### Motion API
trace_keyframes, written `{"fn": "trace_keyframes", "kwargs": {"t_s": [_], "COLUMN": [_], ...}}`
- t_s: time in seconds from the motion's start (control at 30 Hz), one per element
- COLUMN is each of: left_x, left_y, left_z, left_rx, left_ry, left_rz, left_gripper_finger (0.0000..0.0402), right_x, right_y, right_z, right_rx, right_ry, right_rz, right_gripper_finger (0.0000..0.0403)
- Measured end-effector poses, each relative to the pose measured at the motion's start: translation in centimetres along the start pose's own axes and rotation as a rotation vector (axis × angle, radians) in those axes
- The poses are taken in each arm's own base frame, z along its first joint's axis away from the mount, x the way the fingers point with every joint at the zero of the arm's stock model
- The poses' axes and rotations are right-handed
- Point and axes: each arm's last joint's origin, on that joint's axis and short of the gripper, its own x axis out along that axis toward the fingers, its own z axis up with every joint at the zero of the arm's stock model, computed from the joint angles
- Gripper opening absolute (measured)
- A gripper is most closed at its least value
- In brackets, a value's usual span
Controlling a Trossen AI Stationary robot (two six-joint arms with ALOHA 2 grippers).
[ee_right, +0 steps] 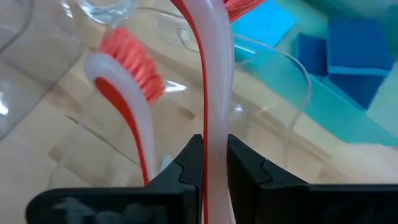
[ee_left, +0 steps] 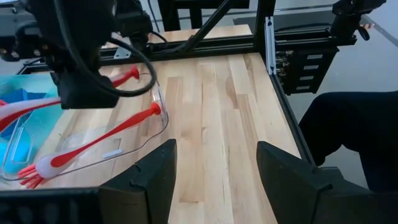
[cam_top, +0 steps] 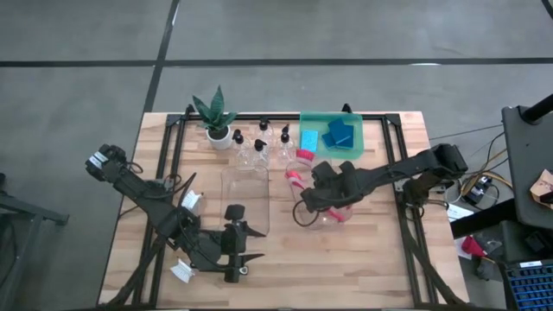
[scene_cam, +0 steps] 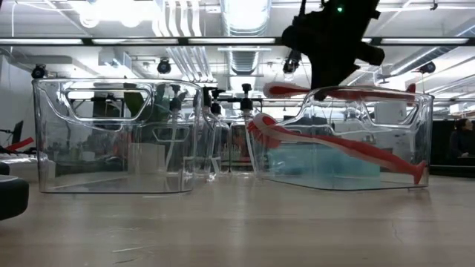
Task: Pick & Place Kitchen Sink Supplies
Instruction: Put the red dish brush into the right transparent bin
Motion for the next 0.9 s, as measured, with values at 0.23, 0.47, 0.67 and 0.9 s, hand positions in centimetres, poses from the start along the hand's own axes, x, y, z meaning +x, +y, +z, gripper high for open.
{"fn": "trace_keyframes", "kwargs": {"t_s": [0.23,0.47,0.67,0.9], "left_x": [0.0,0.0,0.1,0.2], "left_y": [0.0,0.0,0.0,0.0], "left_z": [0.0,0.0,-0.1,-0.4], "left_rx": [-0.003,-0.002,0.003,0.001], "left_ry": [-0.001,0.0,0.002,0.011], "left_rz": [-0.001,-0.001,0.0,0.002], "left_gripper_finger": [0.0214,0.0214,0.0213,0.0213], "right_x": [2.3,3.3,4.0,4.4], "right_y": [0.0,-0.4,-0.5,-0.3], "right_z": [-0.6,-1.8,-2.6,-2.9], "right_rx": [0.007,0.06,0.063,0.066], "right_ry": [-0.046,0.005,0.04,0.057], "right_rz": [0.016,0.008,0.03,0.078], "right_gripper_finger": [0.0038,0.0039,0.0053,0.0086]}}
